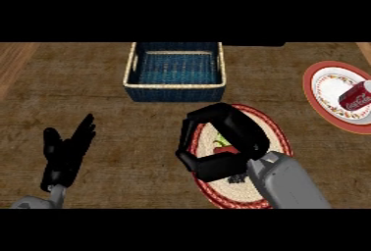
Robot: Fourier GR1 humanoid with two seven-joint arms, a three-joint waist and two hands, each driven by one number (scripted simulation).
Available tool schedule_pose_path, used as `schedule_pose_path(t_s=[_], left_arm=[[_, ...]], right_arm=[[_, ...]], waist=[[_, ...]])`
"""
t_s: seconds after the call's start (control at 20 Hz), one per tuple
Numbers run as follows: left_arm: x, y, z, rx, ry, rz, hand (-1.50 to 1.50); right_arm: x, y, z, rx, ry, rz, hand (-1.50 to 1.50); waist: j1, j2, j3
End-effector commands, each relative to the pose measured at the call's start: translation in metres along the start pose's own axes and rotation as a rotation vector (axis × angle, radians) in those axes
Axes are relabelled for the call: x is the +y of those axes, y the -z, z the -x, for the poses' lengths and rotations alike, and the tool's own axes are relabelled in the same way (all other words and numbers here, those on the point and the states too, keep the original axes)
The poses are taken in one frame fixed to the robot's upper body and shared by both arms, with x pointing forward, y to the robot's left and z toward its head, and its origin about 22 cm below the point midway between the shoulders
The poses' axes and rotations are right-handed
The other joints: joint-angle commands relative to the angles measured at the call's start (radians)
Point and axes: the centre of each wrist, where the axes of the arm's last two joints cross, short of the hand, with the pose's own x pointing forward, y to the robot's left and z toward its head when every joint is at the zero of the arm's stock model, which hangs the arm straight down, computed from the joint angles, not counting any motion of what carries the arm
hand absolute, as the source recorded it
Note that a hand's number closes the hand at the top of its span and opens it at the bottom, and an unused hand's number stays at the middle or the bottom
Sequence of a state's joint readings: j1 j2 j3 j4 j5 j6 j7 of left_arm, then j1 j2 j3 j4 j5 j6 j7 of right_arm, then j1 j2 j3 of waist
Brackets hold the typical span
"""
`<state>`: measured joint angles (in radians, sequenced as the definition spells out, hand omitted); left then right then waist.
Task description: Pick the bell pepper from the placemat and place it in the basket
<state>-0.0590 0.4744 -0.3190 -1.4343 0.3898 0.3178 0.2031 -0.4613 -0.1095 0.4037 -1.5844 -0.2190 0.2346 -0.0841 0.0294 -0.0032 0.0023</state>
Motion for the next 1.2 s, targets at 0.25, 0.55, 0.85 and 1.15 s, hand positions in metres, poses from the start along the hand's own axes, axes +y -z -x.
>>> schedule_pose_path(t_s=[0.25, 0.55, 0.85, 1.15], left_arm=[[0.014, -0.017, 0.062, 0.182, -0.022, -0.019, 0.0], [0.013, -0.032, 0.067, 0.188, -0.02, -0.023, 0.0], [0.018, -0.03, 0.065, 0.179, -0.014, -0.036, 0.0], [0.016, -0.041, 0.072, 0.182, -0.016, -0.036, 0.0]], right_arm=[[0.089, 0.008, -0.004, 0.002, -0.346, -0.01, -1.5], [0.017, 0.006, -0.058, 0.142, -0.905, 0.122, -1.5], [-0.006, -0.002, -0.14, 0.264, -1.131, -0.003, -1.5], [-0.026, -0.006, -0.175, 0.504, -1.205, -0.193, -1.5]], waist=[[-0.041, -0.005, -0.005], [-0.07, -0.022, -0.007], [-0.08, -0.017, -0.006], [-0.062, -0.013, -0.007]])
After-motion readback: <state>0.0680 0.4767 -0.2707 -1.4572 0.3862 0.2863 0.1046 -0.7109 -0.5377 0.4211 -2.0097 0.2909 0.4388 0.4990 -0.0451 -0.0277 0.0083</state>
